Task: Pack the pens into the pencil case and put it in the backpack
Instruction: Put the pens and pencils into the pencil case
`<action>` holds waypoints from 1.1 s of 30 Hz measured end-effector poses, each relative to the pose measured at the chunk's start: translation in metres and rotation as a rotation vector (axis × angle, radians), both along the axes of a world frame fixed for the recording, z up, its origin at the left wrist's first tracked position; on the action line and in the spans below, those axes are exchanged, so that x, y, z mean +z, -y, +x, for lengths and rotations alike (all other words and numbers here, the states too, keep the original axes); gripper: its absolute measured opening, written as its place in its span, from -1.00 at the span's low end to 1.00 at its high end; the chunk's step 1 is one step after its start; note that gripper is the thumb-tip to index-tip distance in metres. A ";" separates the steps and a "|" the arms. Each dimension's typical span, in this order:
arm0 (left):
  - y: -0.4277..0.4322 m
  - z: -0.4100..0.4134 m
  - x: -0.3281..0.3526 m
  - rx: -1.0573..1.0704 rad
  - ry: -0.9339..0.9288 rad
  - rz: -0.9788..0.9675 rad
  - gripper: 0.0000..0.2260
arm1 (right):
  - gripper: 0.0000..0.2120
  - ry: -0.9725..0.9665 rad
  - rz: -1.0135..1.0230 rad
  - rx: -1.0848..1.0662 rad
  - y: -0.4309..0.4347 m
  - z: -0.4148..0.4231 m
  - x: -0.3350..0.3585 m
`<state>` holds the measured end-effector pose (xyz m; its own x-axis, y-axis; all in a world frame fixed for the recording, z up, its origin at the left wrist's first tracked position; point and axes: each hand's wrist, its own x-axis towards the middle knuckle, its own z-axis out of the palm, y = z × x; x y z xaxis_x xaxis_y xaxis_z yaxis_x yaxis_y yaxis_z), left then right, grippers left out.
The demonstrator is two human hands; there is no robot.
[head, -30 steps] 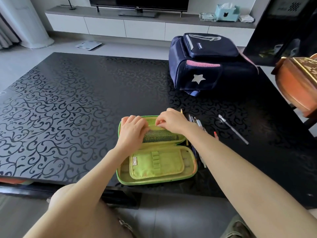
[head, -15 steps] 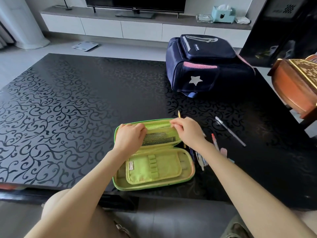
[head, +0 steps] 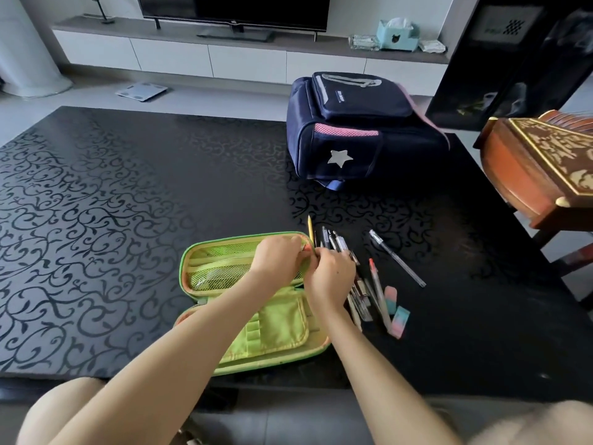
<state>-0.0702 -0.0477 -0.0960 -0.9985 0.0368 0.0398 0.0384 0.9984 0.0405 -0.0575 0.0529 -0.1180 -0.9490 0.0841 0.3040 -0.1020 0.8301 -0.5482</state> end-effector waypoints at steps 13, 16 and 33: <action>-0.002 -0.018 0.004 -0.009 0.234 0.028 -0.78 | -0.80 0.059 0.023 -0.006 0.002 0.000 0.001; 0.000 -0.018 0.001 0.001 0.211 0.129 -0.85 | -0.81 0.082 0.039 -0.002 0.003 0.001 0.004; 0.005 -0.003 0.007 0.101 0.067 0.232 -0.87 | -0.82 0.079 0.008 -0.017 0.003 0.004 0.003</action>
